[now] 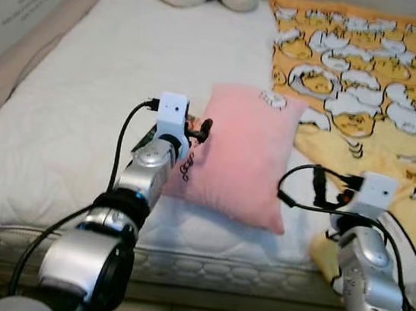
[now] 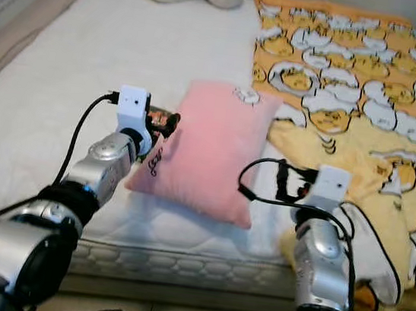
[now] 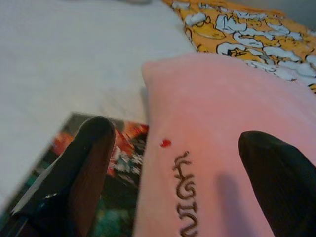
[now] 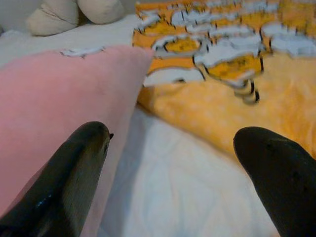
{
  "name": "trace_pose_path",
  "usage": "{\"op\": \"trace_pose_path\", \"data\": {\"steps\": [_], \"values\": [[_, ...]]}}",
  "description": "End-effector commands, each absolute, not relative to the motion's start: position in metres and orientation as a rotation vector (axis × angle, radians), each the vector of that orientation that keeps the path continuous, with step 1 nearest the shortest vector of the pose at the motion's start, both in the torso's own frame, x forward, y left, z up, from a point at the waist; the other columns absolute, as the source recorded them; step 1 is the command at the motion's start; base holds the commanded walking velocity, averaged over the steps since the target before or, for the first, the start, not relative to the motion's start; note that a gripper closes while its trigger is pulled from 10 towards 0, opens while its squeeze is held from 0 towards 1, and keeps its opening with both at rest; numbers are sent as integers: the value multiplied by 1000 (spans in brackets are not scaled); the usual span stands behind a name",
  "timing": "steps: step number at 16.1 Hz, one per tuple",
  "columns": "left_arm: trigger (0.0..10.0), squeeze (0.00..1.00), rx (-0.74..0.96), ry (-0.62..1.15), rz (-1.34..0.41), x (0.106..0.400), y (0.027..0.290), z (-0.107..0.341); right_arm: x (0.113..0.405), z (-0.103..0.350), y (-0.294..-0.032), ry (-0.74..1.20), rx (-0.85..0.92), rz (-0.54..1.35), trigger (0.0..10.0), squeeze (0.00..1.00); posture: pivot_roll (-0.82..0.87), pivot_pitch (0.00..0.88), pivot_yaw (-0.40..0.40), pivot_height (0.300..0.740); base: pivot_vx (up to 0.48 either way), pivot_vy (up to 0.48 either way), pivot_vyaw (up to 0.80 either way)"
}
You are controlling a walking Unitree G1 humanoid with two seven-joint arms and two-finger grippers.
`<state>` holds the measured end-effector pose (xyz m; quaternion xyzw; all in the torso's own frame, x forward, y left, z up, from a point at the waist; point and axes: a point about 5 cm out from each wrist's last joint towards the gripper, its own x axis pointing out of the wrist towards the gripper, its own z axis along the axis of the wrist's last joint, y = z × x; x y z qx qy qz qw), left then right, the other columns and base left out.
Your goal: Clean up the room
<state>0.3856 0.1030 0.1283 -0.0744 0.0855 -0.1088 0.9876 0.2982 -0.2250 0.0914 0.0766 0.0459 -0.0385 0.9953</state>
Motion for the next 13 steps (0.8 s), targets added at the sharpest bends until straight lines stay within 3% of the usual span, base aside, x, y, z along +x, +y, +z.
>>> {"op": "trace_pose_path", "data": {"steps": [1,5,8,11,13], "values": [[10000,0,-198,186,-224,388,104,131,299,90,-228,102,195,-81,10000,0,-15,160,34,740,0,0,0],[10000,0,-227,251,-191,387,108,121,322,80,-217,151,358,-21,10000,0,-29,230,52,740,0,0,0],[10000,0,-230,295,-174,383,112,109,340,77,-180,212,368,110,10000,0,-40,296,56,740,0,0,0],[10000,0,-339,315,-226,379,102,104,350,84,-133,212,467,268,10000,0,-26,320,47,740,0,0,0],[10000,0,-415,320,-252,376,94,102,352,90,-123,193,511,302,10000,0,-27,324,43,740,0,0,0]]}}
